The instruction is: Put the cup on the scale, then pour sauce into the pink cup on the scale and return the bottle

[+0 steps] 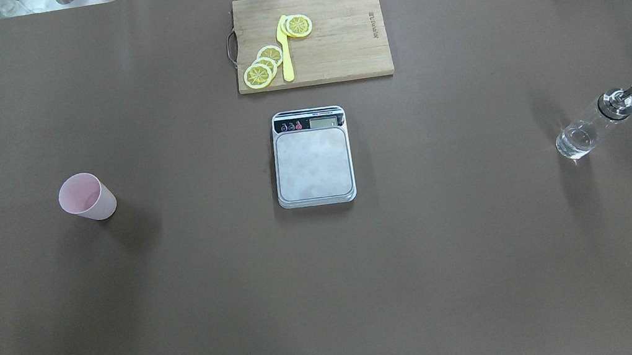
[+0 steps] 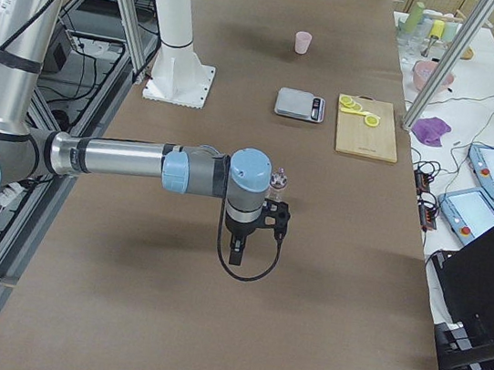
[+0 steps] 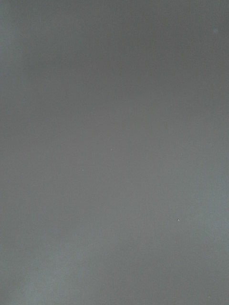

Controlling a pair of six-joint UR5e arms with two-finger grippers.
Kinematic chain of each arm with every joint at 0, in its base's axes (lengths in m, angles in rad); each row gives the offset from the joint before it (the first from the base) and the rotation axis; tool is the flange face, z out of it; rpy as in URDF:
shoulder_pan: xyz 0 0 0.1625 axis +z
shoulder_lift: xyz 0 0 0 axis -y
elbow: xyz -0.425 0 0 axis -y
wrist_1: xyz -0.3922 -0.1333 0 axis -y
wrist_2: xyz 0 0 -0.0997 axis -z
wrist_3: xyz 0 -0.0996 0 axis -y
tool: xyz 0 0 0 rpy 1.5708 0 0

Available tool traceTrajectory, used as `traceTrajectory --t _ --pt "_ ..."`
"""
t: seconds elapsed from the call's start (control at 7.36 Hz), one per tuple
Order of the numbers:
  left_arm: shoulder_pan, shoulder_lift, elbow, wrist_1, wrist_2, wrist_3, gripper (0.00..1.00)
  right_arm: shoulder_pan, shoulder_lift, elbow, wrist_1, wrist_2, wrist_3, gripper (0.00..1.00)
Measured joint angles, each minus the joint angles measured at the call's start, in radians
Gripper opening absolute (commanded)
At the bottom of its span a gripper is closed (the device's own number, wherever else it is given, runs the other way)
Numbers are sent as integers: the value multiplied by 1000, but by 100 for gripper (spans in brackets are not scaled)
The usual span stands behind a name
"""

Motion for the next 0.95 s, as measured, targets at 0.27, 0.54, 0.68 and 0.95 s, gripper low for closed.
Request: traceTrajectory --t 0.27,0.54,0.68,0.95 --pt "2 1 -4 0 2 1 98 0 0 0 1 0 1 100" --pt "3 1 -8 0 2 0 98 0 3 1 0 0 0 100" --pt "3 1 -10 0 2 0 98 0 5 3 -1 0 0 100" --pt "4 -3 -18 -12 2 0 98 -1 13 7 0 0 1 100"
